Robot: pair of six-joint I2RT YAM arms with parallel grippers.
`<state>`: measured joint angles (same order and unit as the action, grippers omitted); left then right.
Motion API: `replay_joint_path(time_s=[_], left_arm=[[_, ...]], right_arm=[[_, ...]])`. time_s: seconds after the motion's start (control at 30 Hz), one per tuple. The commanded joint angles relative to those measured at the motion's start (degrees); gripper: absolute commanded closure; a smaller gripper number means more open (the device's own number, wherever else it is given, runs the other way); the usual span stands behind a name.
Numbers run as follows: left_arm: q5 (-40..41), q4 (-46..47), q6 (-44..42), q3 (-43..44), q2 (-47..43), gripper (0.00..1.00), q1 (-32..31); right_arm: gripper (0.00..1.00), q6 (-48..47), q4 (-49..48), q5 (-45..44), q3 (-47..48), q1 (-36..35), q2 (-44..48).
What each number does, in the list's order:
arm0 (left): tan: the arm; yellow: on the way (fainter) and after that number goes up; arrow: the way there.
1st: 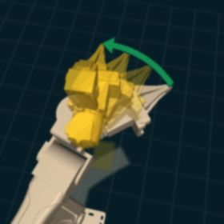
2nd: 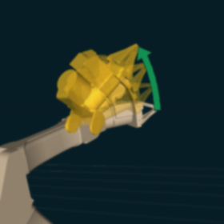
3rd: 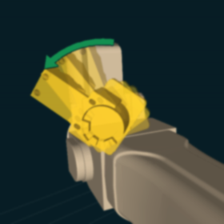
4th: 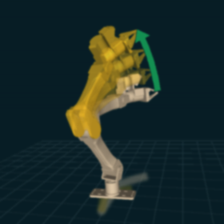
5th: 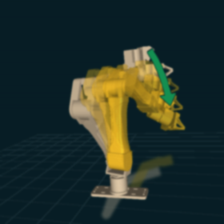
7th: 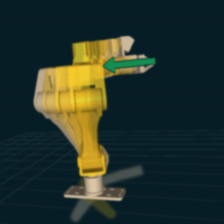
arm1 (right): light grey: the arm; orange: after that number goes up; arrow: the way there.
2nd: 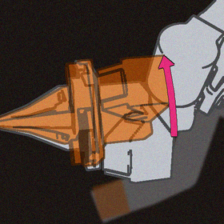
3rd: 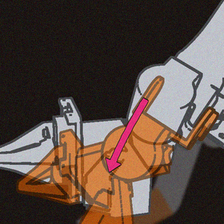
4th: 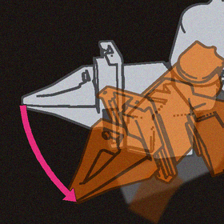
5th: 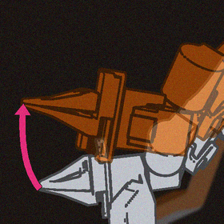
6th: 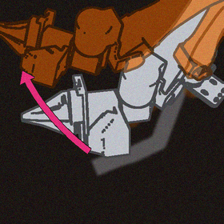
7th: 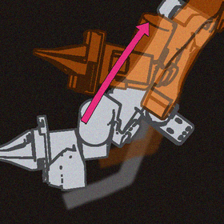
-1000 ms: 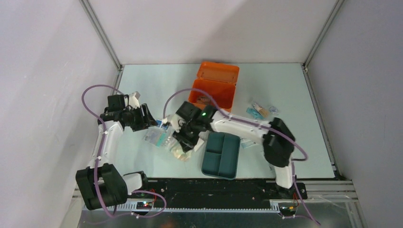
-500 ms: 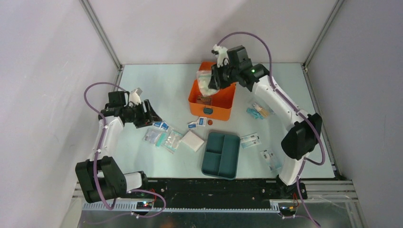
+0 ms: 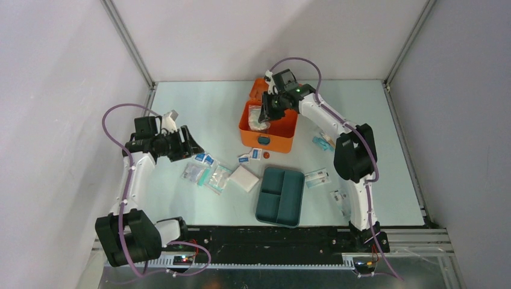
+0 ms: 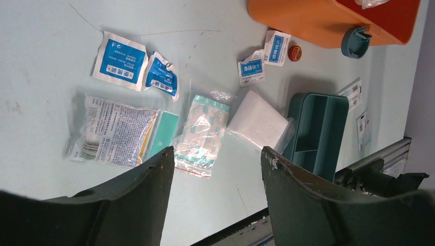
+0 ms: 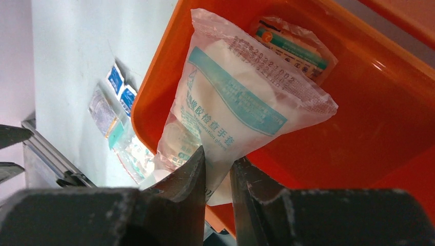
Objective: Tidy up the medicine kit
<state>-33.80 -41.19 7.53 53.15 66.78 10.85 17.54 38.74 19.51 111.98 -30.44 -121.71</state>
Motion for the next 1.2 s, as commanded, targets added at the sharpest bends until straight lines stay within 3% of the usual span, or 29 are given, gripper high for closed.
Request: replay_joint_path(time_s=[0.0, 0.9, 1.17], left_arm=[[0.8, 0.8, -0.7, -0.4, -1.1, 0.32, -0.3], [2.2, 1.2, -1.0, -1.0, -2.9, 0.32, -0.3], [2.7, 1.3, -1.2, -1.4, -3.9, 0.32, -0.3]], right_arm=[[0.73, 6.9, -3.8, -1.4, 3.2, 0.0, 1.1], [0.71, 10.0, -3.5, -5.7, 5.7, -3.9, -8.8], [0.64, 7.9, -4.8, -2.0, 6.7, -3.4, -10.4]])
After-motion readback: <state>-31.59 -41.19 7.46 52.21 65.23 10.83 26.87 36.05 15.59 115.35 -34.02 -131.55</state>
